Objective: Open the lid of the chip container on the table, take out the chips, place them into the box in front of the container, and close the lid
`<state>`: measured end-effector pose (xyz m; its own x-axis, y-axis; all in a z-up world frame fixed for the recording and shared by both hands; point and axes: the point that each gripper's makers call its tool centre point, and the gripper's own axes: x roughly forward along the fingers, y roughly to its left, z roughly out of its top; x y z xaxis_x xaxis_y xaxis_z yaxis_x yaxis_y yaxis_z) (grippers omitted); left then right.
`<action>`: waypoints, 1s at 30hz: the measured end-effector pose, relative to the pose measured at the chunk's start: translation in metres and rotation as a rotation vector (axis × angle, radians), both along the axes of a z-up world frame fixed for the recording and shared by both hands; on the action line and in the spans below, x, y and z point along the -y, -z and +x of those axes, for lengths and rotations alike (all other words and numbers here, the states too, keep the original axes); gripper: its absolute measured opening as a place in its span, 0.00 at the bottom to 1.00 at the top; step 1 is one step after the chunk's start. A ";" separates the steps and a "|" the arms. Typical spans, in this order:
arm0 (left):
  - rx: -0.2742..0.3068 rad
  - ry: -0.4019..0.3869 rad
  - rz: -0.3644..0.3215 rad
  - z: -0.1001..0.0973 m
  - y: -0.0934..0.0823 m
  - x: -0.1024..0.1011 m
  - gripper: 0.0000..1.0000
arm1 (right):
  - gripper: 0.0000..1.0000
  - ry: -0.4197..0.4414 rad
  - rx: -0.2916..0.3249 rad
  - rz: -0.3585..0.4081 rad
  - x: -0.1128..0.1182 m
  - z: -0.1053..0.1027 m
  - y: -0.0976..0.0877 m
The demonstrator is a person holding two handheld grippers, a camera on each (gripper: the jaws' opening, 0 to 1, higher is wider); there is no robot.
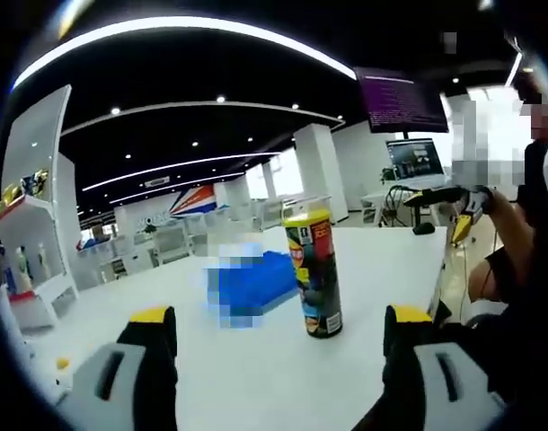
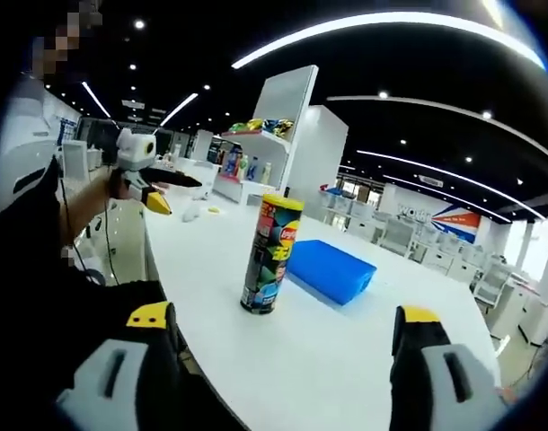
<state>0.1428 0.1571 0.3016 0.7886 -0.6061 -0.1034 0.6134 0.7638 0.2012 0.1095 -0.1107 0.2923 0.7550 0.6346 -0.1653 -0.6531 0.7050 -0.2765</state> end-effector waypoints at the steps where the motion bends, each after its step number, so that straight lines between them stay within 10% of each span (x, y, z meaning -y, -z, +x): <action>1: 0.003 0.016 -0.003 0.002 -0.001 0.006 0.95 | 0.93 -0.005 0.005 0.000 -0.003 0.001 -0.002; 25: 0.001 0.318 -0.018 0.055 0.036 0.105 0.95 | 0.94 -0.037 -0.007 -0.006 -0.013 0.002 0.006; 30: -0.051 0.394 -0.114 0.063 0.047 0.118 0.95 | 0.94 -0.033 -0.013 -0.010 -0.011 0.002 0.009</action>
<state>0.2061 0.0395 0.2545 0.4894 -0.8705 -0.0513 0.8704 0.4840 0.0907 0.1115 -0.1002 0.2837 0.7313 0.6574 -0.1815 -0.6797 0.6803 -0.2744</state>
